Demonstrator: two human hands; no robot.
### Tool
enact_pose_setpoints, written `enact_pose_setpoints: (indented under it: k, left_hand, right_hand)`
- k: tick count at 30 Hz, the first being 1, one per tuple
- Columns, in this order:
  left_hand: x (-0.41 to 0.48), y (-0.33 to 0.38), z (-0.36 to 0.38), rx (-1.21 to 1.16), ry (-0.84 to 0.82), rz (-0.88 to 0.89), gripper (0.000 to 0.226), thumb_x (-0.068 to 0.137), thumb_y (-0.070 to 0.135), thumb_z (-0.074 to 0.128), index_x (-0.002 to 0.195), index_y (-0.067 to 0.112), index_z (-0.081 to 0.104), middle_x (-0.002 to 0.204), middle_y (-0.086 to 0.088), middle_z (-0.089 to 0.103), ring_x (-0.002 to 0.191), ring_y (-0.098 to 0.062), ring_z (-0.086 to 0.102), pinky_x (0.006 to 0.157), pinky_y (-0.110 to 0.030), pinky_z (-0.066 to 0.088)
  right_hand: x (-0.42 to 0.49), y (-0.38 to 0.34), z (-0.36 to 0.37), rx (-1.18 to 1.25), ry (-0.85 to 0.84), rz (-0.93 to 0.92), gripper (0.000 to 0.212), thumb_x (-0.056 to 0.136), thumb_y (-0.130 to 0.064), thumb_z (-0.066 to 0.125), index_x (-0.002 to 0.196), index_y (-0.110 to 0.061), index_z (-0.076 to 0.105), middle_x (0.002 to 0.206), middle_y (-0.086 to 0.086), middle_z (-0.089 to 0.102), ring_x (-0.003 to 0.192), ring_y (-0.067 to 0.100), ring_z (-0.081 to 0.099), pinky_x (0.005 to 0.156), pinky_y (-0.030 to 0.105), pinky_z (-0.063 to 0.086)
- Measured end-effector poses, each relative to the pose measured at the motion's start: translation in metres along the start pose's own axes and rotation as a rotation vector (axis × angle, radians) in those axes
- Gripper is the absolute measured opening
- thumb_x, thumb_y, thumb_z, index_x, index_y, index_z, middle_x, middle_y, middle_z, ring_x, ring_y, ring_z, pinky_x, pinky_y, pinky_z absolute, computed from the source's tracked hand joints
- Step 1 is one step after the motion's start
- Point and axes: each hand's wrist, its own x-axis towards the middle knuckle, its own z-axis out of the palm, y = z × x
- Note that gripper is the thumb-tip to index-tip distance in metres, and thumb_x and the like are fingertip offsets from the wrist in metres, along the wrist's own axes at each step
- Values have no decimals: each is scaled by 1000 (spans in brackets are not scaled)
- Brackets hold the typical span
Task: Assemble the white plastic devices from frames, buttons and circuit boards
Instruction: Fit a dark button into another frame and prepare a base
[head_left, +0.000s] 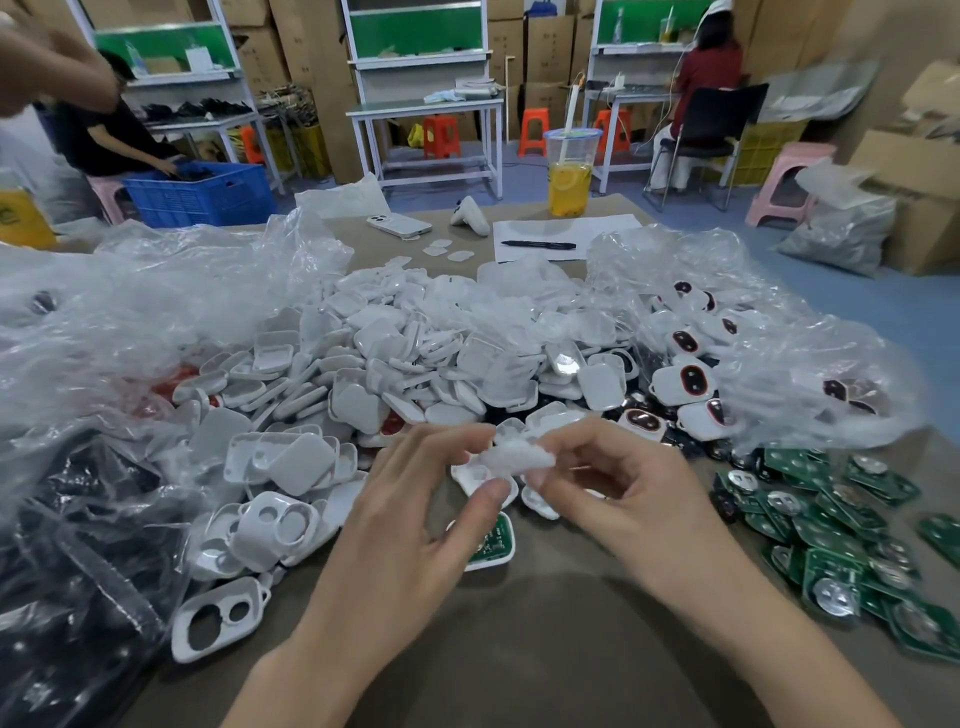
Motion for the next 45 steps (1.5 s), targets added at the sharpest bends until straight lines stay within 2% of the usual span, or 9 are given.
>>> enact_pose_setpoints:
  k: [5, 9, 14, 19, 23, 27, 33, 39, 45]
  left_hand:
    - [2, -2, 0, -42, -50, 84, 16, 100, 42, 56, 110, 33, 64, 107, 23, 60, 104, -12, 61, 86, -22, 44]
    - [3, -4, 1, -37, -30, 116, 14, 99, 37, 57, 107, 27, 65, 105, 23, 61, 103, -9, 60, 86, -22, 45]
    - [2, -4, 0, -60, -27, 66, 22, 98, 45, 55, 106, 28, 66, 103, 24, 62, 102, -9, 60, 84, -20, 45]
    - [0, -2, 0, -82, -20, -34, 17, 94, 50, 56, 108, 43, 62, 105, 26, 62, 102, -6, 62, 82, -14, 43]
    - [-1, -2, -1, -131, -10, -84, 18, 92, 52, 57, 109, 52, 59, 109, 24, 65, 107, -5, 62, 82, -15, 45]
    - [0, -3, -3, -133, -39, -27, 21, 97, 44, 57, 116, 43, 64, 107, 19, 66, 105, -14, 63, 84, -20, 46]
    - [-1, -2, -3, -114, -67, -57, 23, 96, 50, 55, 118, 45, 63, 108, 23, 65, 104, -6, 62, 83, -11, 42]
    - [-2, 1, -4, -22, -69, -55, 38, 88, 56, 61, 125, 50, 54, 115, 28, 58, 107, 5, 57, 88, -5, 38]
    - [-1, 3, -6, 73, -44, 13, 42, 89, 48, 62, 128, 33, 60, 114, 24, 53, 104, 6, 56, 88, -5, 38]
  right_hand:
    - [-1, -3, 4, 56, -91, 20, 11, 80, -30, 75, 91, -28, 74, 94, -4, 77, 91, 11, 72, 83, 19, 54]
    - [-1, -3, 5, 93, -73, 23, 12, 83, -21, 77, 93, -27, 73, 95, -3, 78, 93, 11, 73, 82, 18, 54]
    - [-2, -7, 5, 120, -67, 16, 14, 79, -29, 77, 92, -29, 72, 95, -4, 78, 92, 11, 74, 80, 19, 55]
    - [-2, -8, 6, 69, -28, 51, 16, 77, -34, 79, 88, -28, 69, 86, -2, 76, 82, 13, 71, 79, 31, 56]
    - [-1, -10, 5, 67, -42, 83, 20, 76, -40, 79, 85, -25, 70, 79, -2, 75, 76, 10, 68, 73, 34, 55]
    - [0, -9, 5, 164, -50, 106, 15, 80, -34, 76, 89, -22, 73, 78, 6, 73, 71, 15, 66, 65, 22, 54]
    - [1, -7, 3, 137, -7, 135, 17, 74, -37, 77, 89, -28, 77, 70, -8, 67, 56, 7, 58, 56, 12, 44]
    - [5, -6, 3, 217, 41, 197, 25, 69, -41, 79, 88, -25, 80, 66, -1, 69, 57, 7, 60, 59, 13, 47]
    - [6, 0, 7, 303, -14, 259, 30, 67, -46, 80, 90, -27, 80, 69, 0, 71, 59, 9, 63, 62, 14, 51]
